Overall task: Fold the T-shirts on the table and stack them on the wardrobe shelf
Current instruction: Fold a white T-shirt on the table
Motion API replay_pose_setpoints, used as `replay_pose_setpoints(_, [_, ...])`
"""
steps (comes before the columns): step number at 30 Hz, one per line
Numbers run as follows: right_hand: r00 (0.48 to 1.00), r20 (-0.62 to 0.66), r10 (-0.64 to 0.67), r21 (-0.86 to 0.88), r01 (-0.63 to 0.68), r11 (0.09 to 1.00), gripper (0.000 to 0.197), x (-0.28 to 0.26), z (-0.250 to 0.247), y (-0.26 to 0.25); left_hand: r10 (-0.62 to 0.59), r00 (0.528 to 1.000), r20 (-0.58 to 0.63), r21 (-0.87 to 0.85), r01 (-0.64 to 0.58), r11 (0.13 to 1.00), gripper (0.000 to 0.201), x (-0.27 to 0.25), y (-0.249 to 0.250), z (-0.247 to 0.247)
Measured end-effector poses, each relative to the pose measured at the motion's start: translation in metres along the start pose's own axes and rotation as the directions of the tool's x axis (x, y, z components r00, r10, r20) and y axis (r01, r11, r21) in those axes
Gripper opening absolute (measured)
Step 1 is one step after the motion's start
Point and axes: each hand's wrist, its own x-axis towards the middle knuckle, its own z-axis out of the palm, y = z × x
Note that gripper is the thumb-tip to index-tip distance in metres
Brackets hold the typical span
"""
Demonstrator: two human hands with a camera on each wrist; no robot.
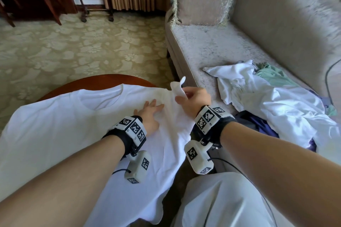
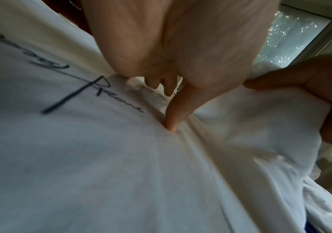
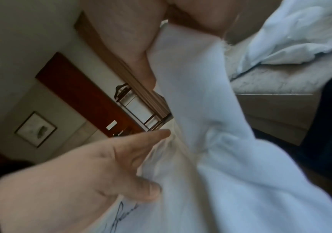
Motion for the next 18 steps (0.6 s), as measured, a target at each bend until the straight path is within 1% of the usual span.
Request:
replay_pose_setpoints(2, [0.998,0.010,-0.065,-0.079,0.066,0.995,0.018,-0.005,0.005,-0.003,0.025,0.996,-0.089,-0.049,-0.030,0.998,0.065,-0.003,-0.001,-0.001])
replay_pose_setpoints(4, [0.993,0.041,-0.110,-0.139,0.115,0.984,0.024,-0.008,0.009,-0.004,0.039,0.989,-0.142,-0.083,-0.051,0.995,0.048,-0.008,-0.003,-0.002])
replay_pose_setpoints(6, [0.987,0.082,-0.138,-0.215,0.153,0.965,0.026,-0.011,0.012,-0.004,0.034,0.988,-0.149,-0.114,-0.052,0.992,0.037,-0.010,-0.006,-0.002])
replay_pose_setpoints(7, [0.983,0.107,-0.152,-0.249,0.174,0.953,0.027,-0.013,0.016,-0.004,0.021,0.989,-0.147,-0.192,-0.050,0.980,0.034,-0.010,-0.009,-0.002])
replay_pose_setpoints(8, [0.977,0.135,-0.167,-0.278,0.199,0.940,0.027,-0.015,0.022,-0.003,0.008,0.988,-0.156,-0.330,-0.060,0.942,0.032,-0.010,-0.012,-0.003])
replay_pose_setpoints(10, [0.965,0.198,-0.173,-0.314,0.229,0.921,0.031,-0.020,0.035,-0.002,-0.053,0.971,-0.233,-0.606,-0.103,0.789,0.025,-0.014,-0.015,-0.005])
replay_pose_setpoints(12, [0.950,0.281,-0.139,-0.337,0.234,0.912,0.036,-0.026,0.043,-0.004,-0.155,0.951,-0.267,-0.731,-0.095,0.676,0.018,-0.017,-0.014,-0.012])
replay_pose_setpoints(14, [0.913,0.394,-0.103,-0.366,0.259,0.894,0.043,-0.033,0.047,-0.008,-0.274,0.938,-0.214,-0.796,-0.005,0.605,0.035,-0.018,-0.015,-0.021])
replay_pose_setpoints(15, [0.893,0.442,-0.082,-0.377,0.268,0.886,0.047,-0.036,0.049,-0.010,-0.308,0.937,-0.165,-0.813,0.048,0.580,0.041,-0.017,-0.016,-0.023])
replay_pose_setpoints(16, [0.879,0.473,-0.056,-0.381,0.261,0.887,0.051,-0.037,0.049,-0.010,-0.320,0.938,-0.130,-0.821,0.079,0.565,0.041,-0.017,-0.016,-0.024])
replay_pose_setpoints(17, [0.875,0.483,-0.024,-0.367,0.227,0.902,0.052,-0.037,0.048,-0.010,-0.316,0.941,-0.119,-0.797,0.099,0.596,0.036,-0.015,-0.017,-0.023])
replay_pose_setpoints(18, [0.884,0.467,0.005,-0.325,0.167,0.931,0.048,-0.036,0.045,-0.010,-0.295,0.947,-0.127,-0.755,0.100,0.648,0.027,-0.016,-0.017,-0.022])
